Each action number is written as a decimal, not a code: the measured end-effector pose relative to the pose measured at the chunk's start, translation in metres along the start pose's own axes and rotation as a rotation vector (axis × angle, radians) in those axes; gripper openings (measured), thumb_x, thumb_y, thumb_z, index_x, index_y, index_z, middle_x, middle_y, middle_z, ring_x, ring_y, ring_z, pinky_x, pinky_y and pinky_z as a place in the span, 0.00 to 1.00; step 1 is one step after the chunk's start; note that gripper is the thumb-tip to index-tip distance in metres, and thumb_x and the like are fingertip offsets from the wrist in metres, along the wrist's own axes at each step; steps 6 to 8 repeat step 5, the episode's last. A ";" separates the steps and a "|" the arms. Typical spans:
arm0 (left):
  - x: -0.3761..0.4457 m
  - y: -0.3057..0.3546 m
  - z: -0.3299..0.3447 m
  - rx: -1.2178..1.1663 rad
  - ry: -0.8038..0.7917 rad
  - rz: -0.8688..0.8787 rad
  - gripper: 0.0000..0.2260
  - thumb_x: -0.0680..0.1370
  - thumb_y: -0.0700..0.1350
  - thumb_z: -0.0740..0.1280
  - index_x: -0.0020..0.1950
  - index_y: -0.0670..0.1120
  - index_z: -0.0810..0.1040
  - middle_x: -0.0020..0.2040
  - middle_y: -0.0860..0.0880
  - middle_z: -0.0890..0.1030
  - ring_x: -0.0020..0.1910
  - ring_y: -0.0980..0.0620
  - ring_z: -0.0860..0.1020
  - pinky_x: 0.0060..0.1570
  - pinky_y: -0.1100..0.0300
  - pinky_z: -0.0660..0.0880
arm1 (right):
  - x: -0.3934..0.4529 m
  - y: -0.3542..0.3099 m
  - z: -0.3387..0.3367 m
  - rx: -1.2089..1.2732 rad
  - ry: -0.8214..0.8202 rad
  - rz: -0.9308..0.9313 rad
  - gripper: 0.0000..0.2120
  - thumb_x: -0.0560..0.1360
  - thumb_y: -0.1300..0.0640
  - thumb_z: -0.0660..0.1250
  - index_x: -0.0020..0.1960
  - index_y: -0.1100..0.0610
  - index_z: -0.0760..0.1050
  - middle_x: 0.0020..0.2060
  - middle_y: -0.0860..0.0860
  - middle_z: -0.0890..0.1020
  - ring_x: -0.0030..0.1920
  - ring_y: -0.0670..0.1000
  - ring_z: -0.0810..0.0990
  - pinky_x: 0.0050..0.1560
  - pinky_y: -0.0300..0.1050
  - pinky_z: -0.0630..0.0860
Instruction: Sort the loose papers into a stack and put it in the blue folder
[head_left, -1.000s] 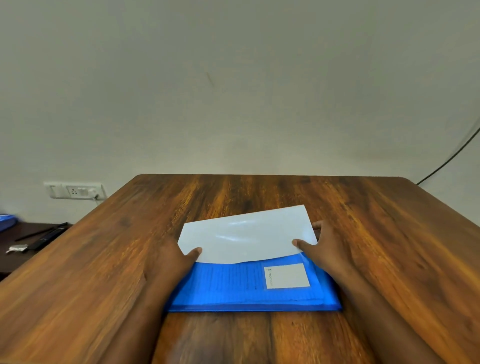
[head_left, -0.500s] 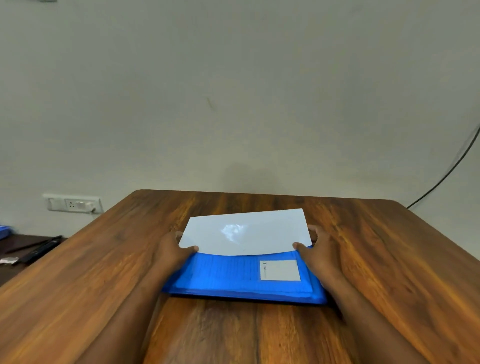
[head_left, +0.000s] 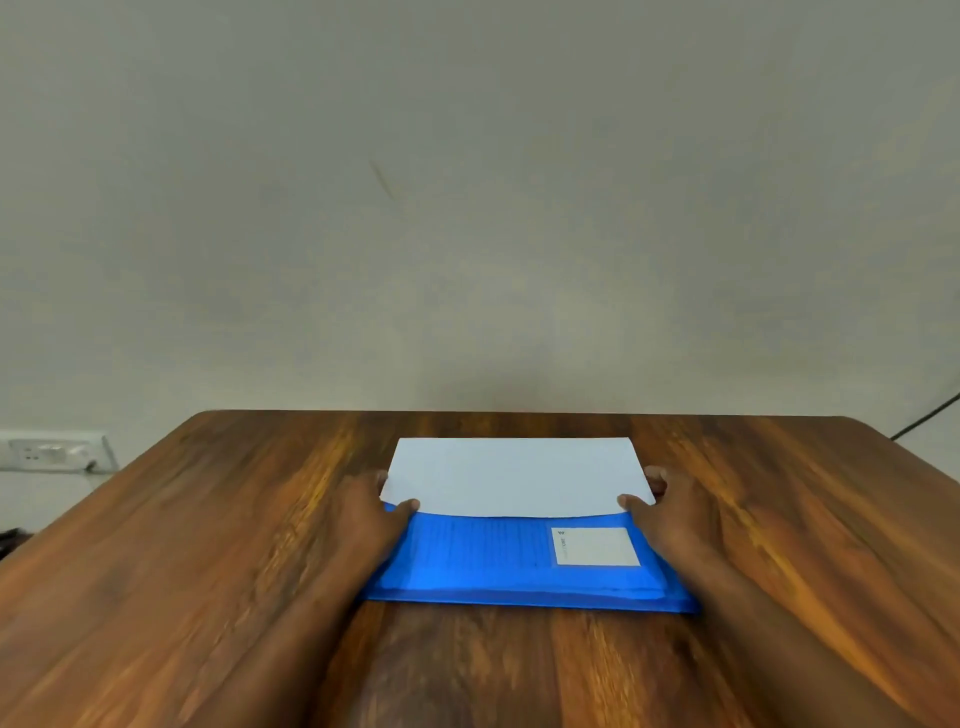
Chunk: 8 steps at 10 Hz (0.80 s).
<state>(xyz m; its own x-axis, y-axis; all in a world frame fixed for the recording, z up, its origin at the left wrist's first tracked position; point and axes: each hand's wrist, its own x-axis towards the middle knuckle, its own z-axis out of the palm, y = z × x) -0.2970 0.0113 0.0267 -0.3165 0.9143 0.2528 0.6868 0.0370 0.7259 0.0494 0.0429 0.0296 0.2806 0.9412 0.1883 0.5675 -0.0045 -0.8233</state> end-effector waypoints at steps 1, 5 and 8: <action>0.031 -0.005 0.015 0.051 -0.005 0.035 0.19 0.78 0.49 0.76 0.67 0.45 0.81 0.62 0.46 0.85 0.57 0.49 0.83 0.55 0.58 0.79 | 0.027 0.004 0.012 0.016 0.047 0.036 0.21 0.77 0.60 0.76 0.68 0.59 0.77 0.63 0.56 0.84 0.59 0.55 0.83 0.42 0.36 0.74; 0.043 0.021 0.018 0.615 0.003 0.032 0.26 0.82 0.64 0.62 0.73 0.48 0.73 0.67 0.48 0.78 0.65 0.48 0.75 0.66 0.51 0.73 | 0.033 -0.020 0.026 -0.335 -0.019 0.079 0.30 0.81 0.48 0.70 0.79 0.53 0.65 0.76 0.55 0.72 0.73 0.57 0.74 0.71 0.51 0.74; 0.043 0.021 0.018 0.615 0.003 0.032 0.26 0.82 0.64 0.62 0.73 0.48 0.73 0.67 0.48 0.78 0.65 0.48 0.75 0.66 0.51 0.73 | 0.033 -0.020 0.026 -0.335 -0.019 0.079 0.30 0.81 0.48 0.70 0.79 0.53 0.65 0.76 0.55 0.72 0.73 0.57 0.74 0.71 0.51 0.74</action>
